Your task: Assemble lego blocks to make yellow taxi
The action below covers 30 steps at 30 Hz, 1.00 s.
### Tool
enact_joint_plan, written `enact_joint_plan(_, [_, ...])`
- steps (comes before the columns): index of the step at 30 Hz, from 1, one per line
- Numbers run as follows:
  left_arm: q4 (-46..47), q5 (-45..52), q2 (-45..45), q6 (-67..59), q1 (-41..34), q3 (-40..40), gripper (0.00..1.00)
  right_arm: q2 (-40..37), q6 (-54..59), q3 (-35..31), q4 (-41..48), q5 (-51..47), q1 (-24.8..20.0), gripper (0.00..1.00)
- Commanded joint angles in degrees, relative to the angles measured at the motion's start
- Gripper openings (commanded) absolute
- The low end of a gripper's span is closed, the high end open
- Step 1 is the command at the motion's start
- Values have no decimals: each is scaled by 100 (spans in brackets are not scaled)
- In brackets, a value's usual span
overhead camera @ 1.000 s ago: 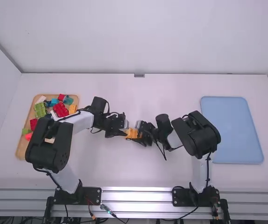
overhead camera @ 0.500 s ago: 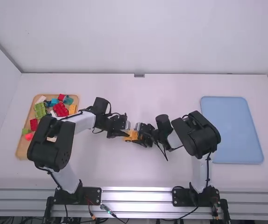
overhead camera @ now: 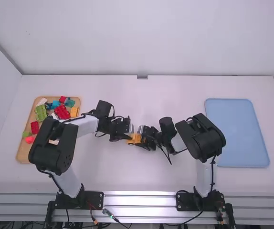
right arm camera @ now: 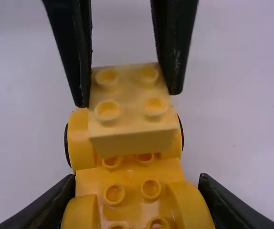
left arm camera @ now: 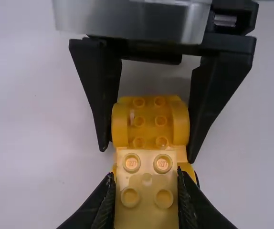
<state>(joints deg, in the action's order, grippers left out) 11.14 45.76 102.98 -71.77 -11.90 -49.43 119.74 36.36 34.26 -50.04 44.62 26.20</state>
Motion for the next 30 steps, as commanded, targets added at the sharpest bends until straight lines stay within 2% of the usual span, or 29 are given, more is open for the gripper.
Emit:
enact_joint_plan(1, [-92,37,55,48,-46,170,1,92,-48,22,87,50,0,56])
enact_joint_plan(9, [-455,68,55,323,-85,273,2,92,13,372,855,55,11,55])
enact_joint_plan(25, [-411,-487,55,599,-96,267,3,92,17,393,879,52,0,54])
enact_joint_plan(27, [-411,-490,55,601,-96,258,8,92,33,393,879,55,2,54])
enact_joint_plan(28, [-411,-487,52,605,-96,256,25,92,68,393,892,52,0,55])
enact_joint_plan(29, [-422,-490,52,675,-96,258,50,92,122,393,907,52,0,55])
enact_joint_plan(30, [-437,-490,52,710,-96,256,56,92,120,393,914,55,2,55])
